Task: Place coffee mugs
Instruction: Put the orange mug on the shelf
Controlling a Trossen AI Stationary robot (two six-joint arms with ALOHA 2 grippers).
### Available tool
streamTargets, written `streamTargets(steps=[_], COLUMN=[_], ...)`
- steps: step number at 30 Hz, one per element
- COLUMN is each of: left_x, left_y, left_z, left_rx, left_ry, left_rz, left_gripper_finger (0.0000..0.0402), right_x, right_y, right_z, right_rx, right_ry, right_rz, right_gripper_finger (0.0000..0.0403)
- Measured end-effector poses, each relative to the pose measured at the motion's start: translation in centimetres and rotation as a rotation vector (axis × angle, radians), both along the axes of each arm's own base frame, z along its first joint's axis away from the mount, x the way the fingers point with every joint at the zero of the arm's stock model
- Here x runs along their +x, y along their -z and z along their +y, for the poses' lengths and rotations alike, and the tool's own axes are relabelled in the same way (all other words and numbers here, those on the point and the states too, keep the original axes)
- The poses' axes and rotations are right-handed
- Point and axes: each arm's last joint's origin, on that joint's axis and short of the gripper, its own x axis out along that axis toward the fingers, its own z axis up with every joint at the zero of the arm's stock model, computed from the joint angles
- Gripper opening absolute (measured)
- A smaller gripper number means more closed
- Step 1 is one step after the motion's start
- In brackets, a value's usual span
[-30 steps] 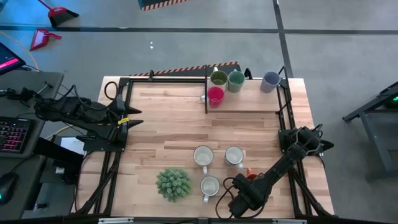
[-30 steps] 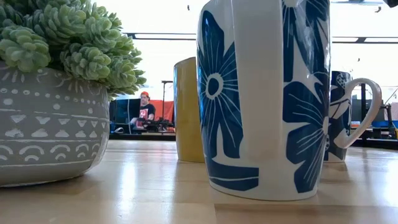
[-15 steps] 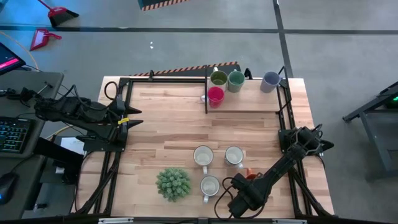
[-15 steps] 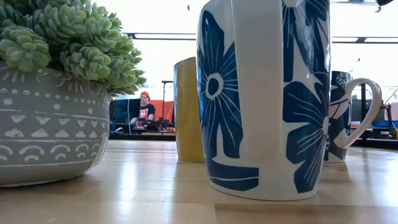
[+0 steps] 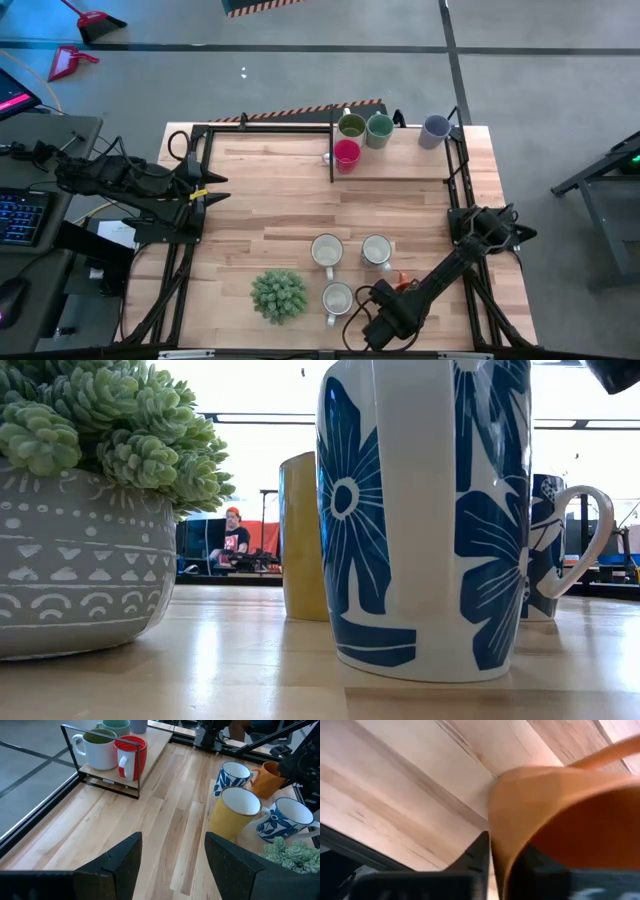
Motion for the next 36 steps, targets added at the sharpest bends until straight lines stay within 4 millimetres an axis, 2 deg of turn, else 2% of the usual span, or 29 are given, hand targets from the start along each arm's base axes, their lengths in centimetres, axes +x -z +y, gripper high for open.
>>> streamTargets(steps=[2, 7, 11, 15, 21, 24, 28, 36], left_x=[0.0, 0.0, 0.0, 0.0, 0.0, 0.0, 0.0, 0.0], left_y=[0.0, 0.0, 0.0, 0.0, 0.0, 0.0, 0.0, 0.0], left_z=[0.0, 0.0, 0.0, 0.0, 0.0, 0.0, 0.0, 0.0], left_rx=[0.001, -0.012, -0.013, -0.019, -0.019, -0.019, -0.019, -0.019], left_ry=[0.0, -0.006, -0.007, -0.01, -0.01, -0.01, -0.01, -0.01], left_rz=[0.001, -0.003, -0.003, -0.005, -0.004, -0.004, -0.004, -0.004], left_gripper_finger=[0.0205, 0.0205, 0.0205, 0.0205, 0.0205, 0.0205, 0.0205, 0.0205], right_x=[0.2, 0.3, 0.2, 0.3, 0.0, 0.4, 1.6, 5.0], right_y=[0.2, 0.2, -0.8, -3.2, -9.5, -11.3, -11.4, -10.6], right_z=[-0.1, -0.3, -0.6, -0.6, -1.6, -2.4, -4.5, -10.4], right_rx=[-0.006, -0.038, -0.046, -0.037, -0.133, -0.151, -0.232, -0.417], right_ry=[0.035, 0.099, 0.127, 0.139, 0.161, 0.154, 0.153, 0.152], right_rz=[0.004, -0.013, -0.056, -0.1, -0.136, -0.234, -0.277, -0.302], right_gripper_finger=[0.0009, 0.0003, 0.0002, 0.0002, 0.0001, 0.0001, 0.0001, 0.0])
